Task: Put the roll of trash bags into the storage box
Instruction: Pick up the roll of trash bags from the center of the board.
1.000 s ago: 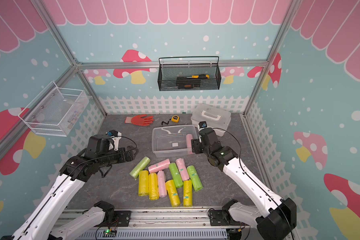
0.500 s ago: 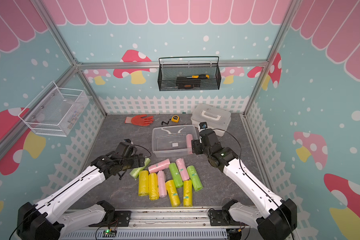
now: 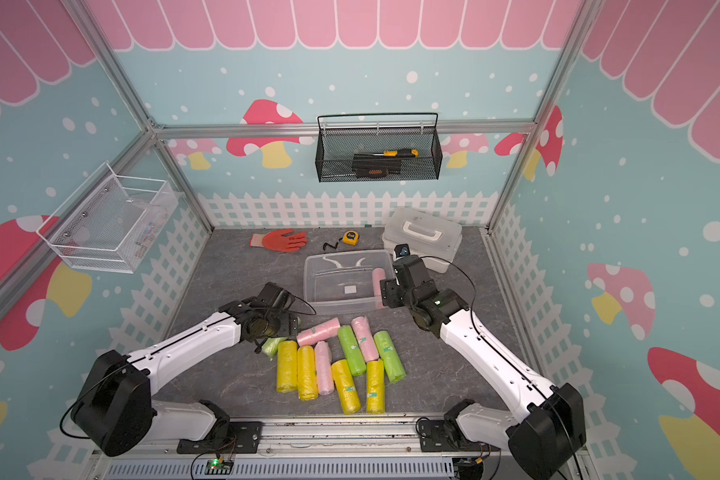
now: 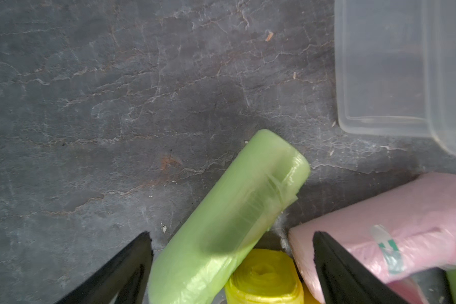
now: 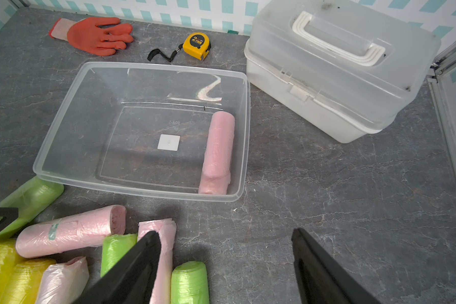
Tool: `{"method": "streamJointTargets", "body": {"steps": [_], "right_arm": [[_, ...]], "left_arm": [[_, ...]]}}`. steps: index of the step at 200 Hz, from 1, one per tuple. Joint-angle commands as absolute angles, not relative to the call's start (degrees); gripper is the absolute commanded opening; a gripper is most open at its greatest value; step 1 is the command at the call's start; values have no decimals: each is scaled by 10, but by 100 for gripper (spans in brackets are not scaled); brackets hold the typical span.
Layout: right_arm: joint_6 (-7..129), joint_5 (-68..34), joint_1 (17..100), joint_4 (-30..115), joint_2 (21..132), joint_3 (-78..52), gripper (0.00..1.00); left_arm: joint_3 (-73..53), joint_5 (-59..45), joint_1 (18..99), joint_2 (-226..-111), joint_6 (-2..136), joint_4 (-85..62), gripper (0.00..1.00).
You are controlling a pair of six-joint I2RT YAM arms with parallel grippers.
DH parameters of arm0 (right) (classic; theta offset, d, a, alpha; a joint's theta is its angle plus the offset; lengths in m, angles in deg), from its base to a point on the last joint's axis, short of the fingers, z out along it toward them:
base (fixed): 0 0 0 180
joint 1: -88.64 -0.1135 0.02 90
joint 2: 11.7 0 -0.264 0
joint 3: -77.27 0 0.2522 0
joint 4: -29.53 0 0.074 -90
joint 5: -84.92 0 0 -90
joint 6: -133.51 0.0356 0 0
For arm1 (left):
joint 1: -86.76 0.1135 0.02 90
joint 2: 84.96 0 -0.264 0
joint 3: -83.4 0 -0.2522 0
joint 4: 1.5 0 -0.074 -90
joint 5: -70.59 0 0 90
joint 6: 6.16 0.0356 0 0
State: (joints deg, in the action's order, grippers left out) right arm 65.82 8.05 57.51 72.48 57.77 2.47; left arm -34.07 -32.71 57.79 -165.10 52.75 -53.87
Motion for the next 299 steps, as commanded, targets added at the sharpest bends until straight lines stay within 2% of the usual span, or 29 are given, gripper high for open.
{"method": "streamJointTargets", "body": {"steps": [1,135,160,197,246,283,299], "right_arm": [[654,78,574,736,583,9,80],[655,77,574,738,585,8,80],[655,77,574,737,587,8,80],[657,69,574,739,588,6,80],[660,74,574,737,587,8,80],[660,67,574,736,590,7,80],[660,66,574,736,588,8,80]], "left_arm": [[-320,-329,576,-1676,537,-528,93],[-290,-362,578,-1752,535,-545,91],[-283,-362,578,-1764,536,-549,85],[-271,-358,578,-1783,536,-559,70],[-263,-362,578,-1800,534,-567,80],[-244,-359,577,-1830,535,-582,79],[-244,-361,577,-1829,534,-584,73]]}}
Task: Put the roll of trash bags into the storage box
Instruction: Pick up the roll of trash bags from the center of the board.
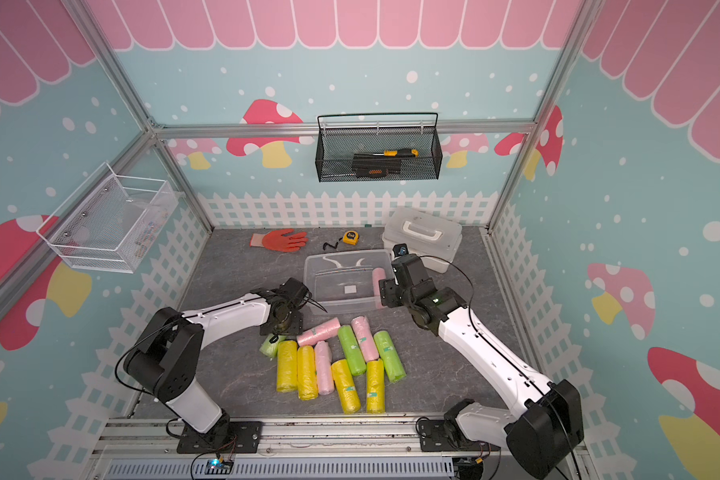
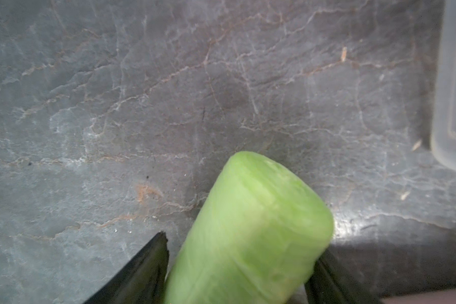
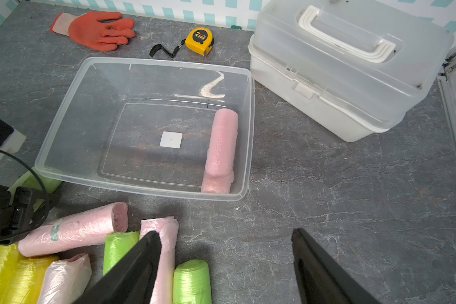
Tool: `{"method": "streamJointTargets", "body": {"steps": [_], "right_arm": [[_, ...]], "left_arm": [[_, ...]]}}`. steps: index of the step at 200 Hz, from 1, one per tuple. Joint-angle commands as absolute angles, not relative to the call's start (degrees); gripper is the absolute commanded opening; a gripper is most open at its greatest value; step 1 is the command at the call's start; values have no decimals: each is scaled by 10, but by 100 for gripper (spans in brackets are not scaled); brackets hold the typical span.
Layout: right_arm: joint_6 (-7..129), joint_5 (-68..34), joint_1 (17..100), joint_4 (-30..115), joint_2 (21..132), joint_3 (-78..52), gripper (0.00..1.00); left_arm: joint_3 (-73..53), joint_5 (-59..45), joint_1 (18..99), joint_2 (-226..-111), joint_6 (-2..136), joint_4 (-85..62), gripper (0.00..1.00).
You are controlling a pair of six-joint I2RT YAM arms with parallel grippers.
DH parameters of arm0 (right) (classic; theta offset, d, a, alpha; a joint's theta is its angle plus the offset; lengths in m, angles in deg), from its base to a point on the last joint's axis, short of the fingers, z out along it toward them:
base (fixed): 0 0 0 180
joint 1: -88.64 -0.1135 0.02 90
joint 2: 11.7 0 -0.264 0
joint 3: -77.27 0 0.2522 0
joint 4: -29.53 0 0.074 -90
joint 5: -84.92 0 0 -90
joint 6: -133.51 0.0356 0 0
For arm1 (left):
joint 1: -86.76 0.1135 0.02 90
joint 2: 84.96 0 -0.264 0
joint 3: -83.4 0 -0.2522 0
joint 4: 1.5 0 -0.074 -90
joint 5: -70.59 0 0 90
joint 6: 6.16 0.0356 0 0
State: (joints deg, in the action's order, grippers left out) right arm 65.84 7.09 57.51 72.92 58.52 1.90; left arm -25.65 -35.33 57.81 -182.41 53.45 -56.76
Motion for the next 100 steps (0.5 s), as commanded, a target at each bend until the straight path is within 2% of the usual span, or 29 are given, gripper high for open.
{"method": "streamJointTargets", "body": {"steps": [1,43,78,100], "right_arm": [[660,65,574,736,588,8,80],[661,71,574,736,588,8,80],[660,68,574,737,589,7,79],[661,69,574,737,588,8,79]], "left_arm": [[-243,-361,577,-1829,534,-584,72],[-250,-373,577,-1814,529,-583,48],[-256,-373,577,-1790,527,-583,34],[-268,-409,577,-1754,520,-581,24]]}}
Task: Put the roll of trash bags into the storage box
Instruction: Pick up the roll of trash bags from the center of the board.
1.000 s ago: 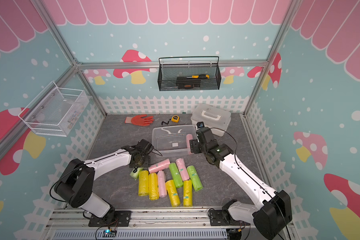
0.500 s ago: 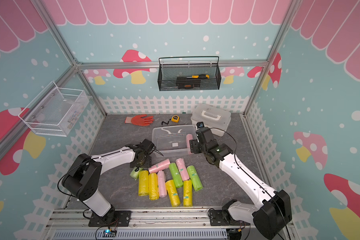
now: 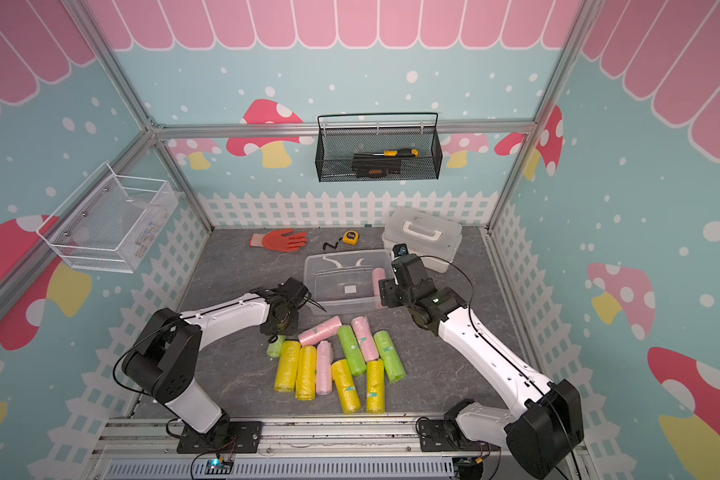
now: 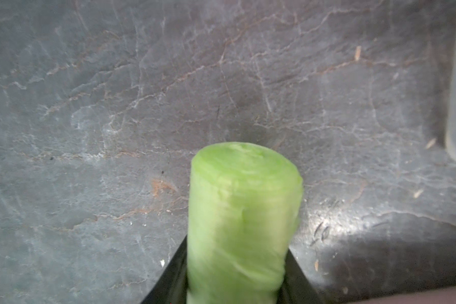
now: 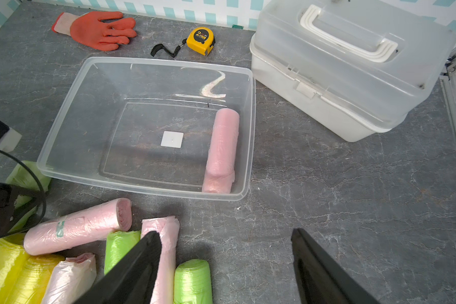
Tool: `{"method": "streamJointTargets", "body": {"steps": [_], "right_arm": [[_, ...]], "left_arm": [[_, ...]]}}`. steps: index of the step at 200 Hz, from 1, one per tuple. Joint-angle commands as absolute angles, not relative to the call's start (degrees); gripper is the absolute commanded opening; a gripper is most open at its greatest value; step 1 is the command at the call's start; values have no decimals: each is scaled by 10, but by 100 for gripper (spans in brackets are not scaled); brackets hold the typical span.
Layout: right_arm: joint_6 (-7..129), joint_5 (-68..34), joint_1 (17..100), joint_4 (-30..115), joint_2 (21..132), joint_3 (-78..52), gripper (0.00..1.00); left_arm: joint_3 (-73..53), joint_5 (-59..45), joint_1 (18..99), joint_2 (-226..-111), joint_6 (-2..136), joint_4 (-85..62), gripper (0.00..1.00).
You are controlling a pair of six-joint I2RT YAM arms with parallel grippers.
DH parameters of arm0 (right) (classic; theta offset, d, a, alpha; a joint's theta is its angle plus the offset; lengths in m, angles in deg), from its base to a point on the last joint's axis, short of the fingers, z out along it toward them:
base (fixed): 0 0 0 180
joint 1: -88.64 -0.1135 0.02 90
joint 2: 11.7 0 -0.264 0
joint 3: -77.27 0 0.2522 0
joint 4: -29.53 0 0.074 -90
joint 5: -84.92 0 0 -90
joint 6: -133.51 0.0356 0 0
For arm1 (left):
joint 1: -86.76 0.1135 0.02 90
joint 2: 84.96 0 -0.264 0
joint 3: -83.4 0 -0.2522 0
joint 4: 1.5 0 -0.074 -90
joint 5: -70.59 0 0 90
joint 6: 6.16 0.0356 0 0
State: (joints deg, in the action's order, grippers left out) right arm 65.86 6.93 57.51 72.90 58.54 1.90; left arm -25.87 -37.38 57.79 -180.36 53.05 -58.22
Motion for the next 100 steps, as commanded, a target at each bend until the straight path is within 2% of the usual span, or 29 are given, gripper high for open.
{"method": "streamJointTargets", "body": {"steps": [1,35,52,100], "right_arm": [[661,70,574,737,588,8,79],[661,77,574,737,587,9,79],[659,76,574,739,587,7,79],[660,82,574,737,582,10,79]], "left_arm": [[-268,-410,577,-1752,520,-581,24],[-290,-440,577,-1687,509,-575,12],[-293,-441,578,-1657,508,-573,0],[-314,-447,577,-1543,484,-568,0]]}}
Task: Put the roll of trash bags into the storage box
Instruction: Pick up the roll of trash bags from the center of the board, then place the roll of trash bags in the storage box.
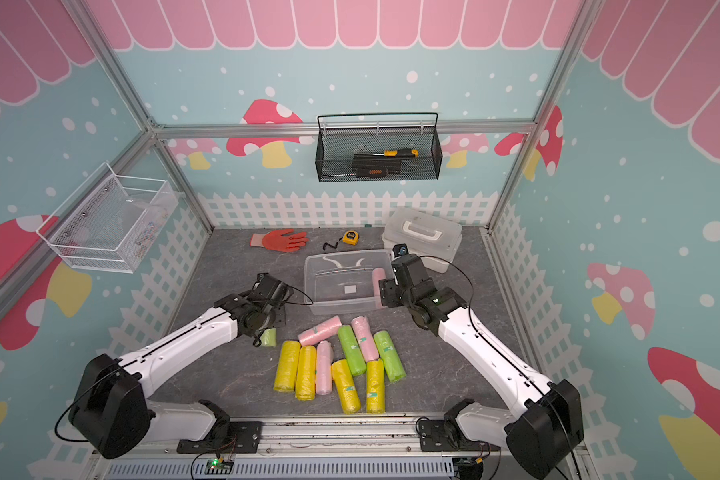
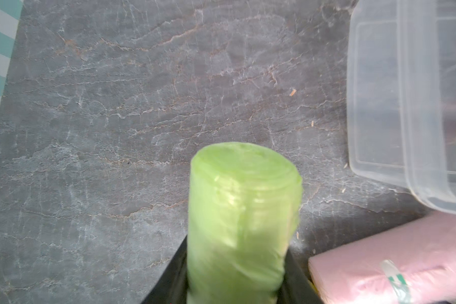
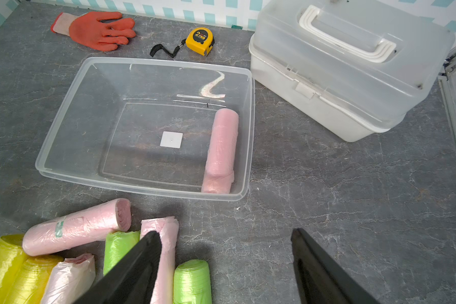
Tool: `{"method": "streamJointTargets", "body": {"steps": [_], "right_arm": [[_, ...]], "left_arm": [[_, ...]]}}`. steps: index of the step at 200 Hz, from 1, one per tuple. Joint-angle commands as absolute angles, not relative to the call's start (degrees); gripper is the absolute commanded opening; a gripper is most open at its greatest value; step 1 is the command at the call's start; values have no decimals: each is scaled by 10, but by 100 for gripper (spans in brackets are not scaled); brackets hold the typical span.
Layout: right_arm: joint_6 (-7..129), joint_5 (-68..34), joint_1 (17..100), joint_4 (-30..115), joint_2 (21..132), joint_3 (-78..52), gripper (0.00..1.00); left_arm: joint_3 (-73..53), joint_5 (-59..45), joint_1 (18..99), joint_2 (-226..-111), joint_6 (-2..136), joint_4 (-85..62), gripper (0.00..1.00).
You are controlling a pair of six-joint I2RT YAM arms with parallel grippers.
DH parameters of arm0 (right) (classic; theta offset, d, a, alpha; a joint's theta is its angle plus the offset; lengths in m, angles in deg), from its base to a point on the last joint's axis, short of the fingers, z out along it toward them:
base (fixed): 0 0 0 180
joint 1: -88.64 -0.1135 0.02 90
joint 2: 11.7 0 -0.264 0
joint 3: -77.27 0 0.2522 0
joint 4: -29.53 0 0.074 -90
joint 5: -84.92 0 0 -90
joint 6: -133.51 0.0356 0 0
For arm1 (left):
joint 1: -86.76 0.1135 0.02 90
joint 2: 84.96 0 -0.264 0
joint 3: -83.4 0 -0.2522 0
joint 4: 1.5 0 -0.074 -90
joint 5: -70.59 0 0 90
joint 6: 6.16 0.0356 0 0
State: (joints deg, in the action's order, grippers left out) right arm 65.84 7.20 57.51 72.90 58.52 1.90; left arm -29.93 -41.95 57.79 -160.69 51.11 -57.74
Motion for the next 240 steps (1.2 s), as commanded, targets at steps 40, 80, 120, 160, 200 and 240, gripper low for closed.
{"method": "streamJointTargets", "body": {"steps": [40,80,120,160,200,240], "right_arm": [[658,84,574,737,592,7,80],[656,80,574,741,592,2,79],[656,89,574,742,581,6,80],[654,92,574,741,579,6,80],[654,94,574,741,580,6,80],[653,95,574,741,577,6,80]], "left_arm": [[-345,-453,577,-1426,452,-558,0],[-274,-357,573,-1429,425,-551,0],[-148,-316,561,-1509,403,-563,0],[-26,-308,528,-1614,407,-574,0],[64,-300,510,-1716,415,-591,0],[183,-295,506,-1841,450,-663,0]]}}
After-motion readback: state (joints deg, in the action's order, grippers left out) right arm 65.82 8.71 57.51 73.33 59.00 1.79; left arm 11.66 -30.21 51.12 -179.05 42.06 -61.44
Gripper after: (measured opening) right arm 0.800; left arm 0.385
